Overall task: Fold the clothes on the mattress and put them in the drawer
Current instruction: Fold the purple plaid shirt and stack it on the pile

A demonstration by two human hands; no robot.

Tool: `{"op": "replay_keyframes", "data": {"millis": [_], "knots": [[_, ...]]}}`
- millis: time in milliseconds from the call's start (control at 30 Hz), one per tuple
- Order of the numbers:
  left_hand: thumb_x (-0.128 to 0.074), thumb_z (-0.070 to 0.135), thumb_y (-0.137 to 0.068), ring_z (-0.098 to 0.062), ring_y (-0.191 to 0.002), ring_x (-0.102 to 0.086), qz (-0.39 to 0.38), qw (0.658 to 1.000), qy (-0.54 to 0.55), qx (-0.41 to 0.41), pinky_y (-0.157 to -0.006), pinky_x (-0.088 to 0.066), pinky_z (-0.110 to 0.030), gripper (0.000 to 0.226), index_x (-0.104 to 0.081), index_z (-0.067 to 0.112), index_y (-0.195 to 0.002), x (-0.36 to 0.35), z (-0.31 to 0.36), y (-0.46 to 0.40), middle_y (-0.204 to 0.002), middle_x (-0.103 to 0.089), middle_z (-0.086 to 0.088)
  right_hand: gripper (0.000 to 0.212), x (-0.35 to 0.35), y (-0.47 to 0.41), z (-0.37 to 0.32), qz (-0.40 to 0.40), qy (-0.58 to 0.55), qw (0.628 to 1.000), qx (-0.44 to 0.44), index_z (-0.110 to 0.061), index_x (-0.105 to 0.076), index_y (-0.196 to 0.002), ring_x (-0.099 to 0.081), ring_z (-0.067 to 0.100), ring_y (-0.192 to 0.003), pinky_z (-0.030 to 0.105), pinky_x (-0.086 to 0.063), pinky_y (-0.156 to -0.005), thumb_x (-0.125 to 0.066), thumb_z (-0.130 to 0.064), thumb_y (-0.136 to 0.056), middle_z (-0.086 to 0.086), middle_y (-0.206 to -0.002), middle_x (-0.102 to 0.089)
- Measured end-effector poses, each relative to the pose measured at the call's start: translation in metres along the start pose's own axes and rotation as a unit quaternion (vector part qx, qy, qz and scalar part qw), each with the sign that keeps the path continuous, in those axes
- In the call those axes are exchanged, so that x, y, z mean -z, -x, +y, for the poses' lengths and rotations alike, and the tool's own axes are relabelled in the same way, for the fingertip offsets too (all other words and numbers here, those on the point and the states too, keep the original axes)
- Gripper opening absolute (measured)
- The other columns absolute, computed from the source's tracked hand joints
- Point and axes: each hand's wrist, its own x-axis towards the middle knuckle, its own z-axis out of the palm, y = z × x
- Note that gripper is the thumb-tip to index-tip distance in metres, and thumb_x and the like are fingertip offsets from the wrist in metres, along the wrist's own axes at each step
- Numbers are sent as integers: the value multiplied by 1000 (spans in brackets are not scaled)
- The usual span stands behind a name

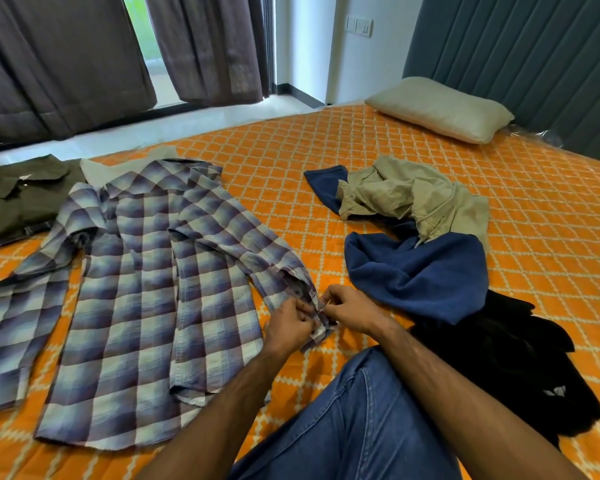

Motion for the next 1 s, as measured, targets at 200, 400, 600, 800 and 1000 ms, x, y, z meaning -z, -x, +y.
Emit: {"op": "replay_keyframes", "data": {"millis": [200, 400, 600, 800, 1000], "knots": [[-64, 10, -91, -23, -88, -59, 51, 997, 27, -58, -71, -51, -36, 20, -51, 14, -105, 8, -4, -1, -100, -60, -6, 17, -6, 12, -19, 1, 250, 960, 127, -25, -61, -102, -61, 21, -92, 36, -42, -73, -64, -26, -85, -4, -95, -66], [-63, 13, -91, -23, -107, -50, 172, 964, -121, -161, -85, -51, -41, 34, -48, 14, -121, 29, -11, -11, -121, -48, -6, 31, -10, 11, -22, 10, 371, 915, 155, -27, -52, -118, -55, 28, -107, 43, -37, -87, -59, -23, -88, 1, -114, -61], [-44, 43, -103, -26, -148, -28, 52, 893, -380, -236, -117, -25, -52, 56, -32, 26, -154, 49, -16, -37, -161, -31, -4, 32, -15, 3, -13, -38, 315, 938, 140, -24, -58, -124, -56, 26, -110, 40, -41, -92, -60, -33, -94, 4, -120, -61], [6, 81, -82, -28, -154, 16, -48, 869, -460, -174, -119, 4, -62, 88, 20, 35, -156, 51, -51, -57, -165, 21, 0, 17, -19, -23, 1, 25, 189, 978, 82, -17, -70, -110, -47, 27, -111, 38, -43, -98, -63, -27, -97, 3, -116, -45], [-17, 86, -84, -29, -147, 33, -80, 905, -398, -126, -115, 19, -58, 92, 21, 41, -154, 45, -45, -48, -159, 36, 1, 56, -14, -37, -6, -37, -47, 995, -81, -13, -46, -124, -63, 24, -106, 39, -55, -87, -81, -32, -86, 8, -117, -62]]}}
